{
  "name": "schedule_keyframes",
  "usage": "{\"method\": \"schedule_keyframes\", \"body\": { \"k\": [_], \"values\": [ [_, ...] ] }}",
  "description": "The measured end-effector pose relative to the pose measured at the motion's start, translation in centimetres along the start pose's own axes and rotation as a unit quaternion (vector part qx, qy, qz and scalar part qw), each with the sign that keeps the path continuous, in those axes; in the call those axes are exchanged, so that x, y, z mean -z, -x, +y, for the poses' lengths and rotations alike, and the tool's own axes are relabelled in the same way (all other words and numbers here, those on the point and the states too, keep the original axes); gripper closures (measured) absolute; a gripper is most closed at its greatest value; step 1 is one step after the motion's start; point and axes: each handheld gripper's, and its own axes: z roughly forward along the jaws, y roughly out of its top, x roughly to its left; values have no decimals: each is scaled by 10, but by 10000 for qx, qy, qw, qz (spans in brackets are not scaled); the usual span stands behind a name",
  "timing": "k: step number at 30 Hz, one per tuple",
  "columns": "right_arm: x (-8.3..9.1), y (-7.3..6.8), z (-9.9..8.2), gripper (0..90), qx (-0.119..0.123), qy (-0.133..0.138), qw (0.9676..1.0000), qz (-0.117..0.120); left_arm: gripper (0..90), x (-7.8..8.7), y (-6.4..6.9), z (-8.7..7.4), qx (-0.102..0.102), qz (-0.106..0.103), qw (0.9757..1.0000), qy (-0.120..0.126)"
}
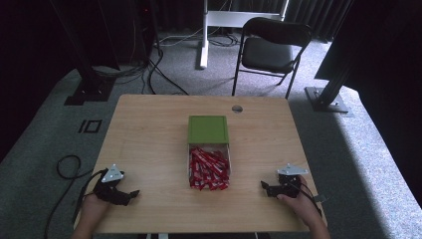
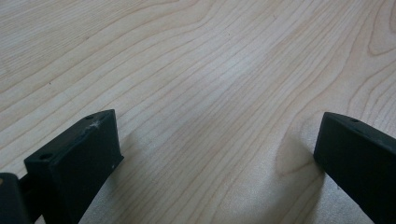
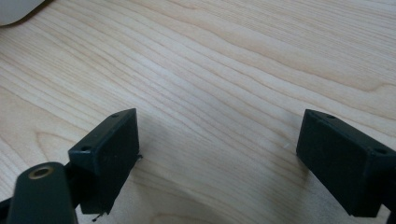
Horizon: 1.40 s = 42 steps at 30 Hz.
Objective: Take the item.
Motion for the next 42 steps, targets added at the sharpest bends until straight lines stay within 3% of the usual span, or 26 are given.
{"method": "schedule_keyframes", "body": {
  "k": [27,37,42],
  "values": [
    [3,-3,-2,139,-48,19,10000,-67,14,0,0,0,0,1,10000,0],
    [7,-9,14,149,-31,173,9998,120,13,0,0,0,0,0,10000,-1],
    [14,-14,29,172,112,322,9992,221,13,0,0,0,2,0,10000,-1]
  ]
}}
